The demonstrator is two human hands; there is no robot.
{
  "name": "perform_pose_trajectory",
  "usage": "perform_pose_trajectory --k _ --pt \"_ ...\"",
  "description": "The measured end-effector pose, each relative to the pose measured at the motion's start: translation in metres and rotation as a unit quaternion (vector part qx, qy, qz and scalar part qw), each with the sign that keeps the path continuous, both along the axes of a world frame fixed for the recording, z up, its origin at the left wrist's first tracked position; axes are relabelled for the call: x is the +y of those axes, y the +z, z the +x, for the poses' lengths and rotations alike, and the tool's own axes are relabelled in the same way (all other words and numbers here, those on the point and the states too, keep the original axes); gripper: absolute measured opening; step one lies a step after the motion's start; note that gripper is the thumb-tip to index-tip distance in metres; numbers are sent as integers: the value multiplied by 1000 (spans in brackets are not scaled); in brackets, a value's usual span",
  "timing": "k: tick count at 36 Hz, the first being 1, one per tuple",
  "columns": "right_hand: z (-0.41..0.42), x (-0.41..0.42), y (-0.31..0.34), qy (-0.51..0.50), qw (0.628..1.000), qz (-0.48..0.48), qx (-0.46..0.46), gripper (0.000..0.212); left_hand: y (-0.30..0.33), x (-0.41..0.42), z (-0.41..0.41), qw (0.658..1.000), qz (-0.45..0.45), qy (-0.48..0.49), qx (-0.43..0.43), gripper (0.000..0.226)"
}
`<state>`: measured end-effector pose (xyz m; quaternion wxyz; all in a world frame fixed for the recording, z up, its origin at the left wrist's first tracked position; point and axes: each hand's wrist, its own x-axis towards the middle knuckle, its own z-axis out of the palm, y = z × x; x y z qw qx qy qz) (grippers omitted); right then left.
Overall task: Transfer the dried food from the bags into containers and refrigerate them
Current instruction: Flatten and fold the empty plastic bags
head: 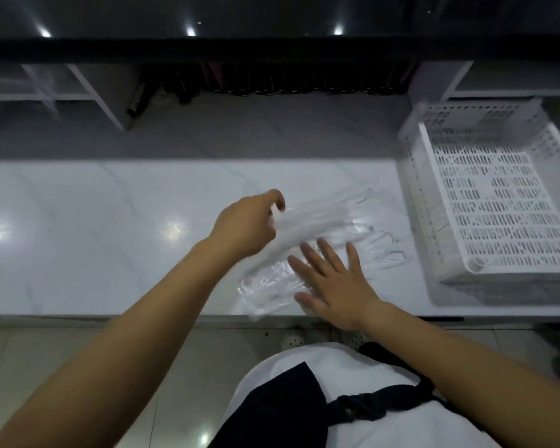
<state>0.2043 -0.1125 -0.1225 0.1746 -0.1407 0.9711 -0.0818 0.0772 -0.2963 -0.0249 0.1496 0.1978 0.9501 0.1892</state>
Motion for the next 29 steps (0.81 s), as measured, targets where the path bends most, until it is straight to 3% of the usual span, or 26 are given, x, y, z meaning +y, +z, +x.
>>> perform_pose_trajectory --k 5,9,12,15,18,21,25,29 --pt "17 2 22 -29 992 -107 52 60 -26 3 71 989 -2 -33 147 53" --pt "41 7 44 -24 936 -234 261 34 -52 4 106 990 -20 -46 129 57" --pt "37 9 61 -41 911 -252 322 28 -68 5 124 994 -46 -45 88 58" --pt "19 2 64 -62 938 -196 280 41 -74 4 132 996 -45 -31 71 56" --pt "0 -5 47 -92 983 -50 148 61 -74 2 133 997 -22 -10 68 49" --pt "-9 -5 17 -73 994 40 68 63 -72 -4 132 998 7 14 56 40" --pt "-11 -1 -2 -71 996 31 41 62 -73 -12 134 994 62 60 70 21" --pt "-15 4 -3 -60 997 27 45 61 -83 -21 136 988 64 71 117 33"
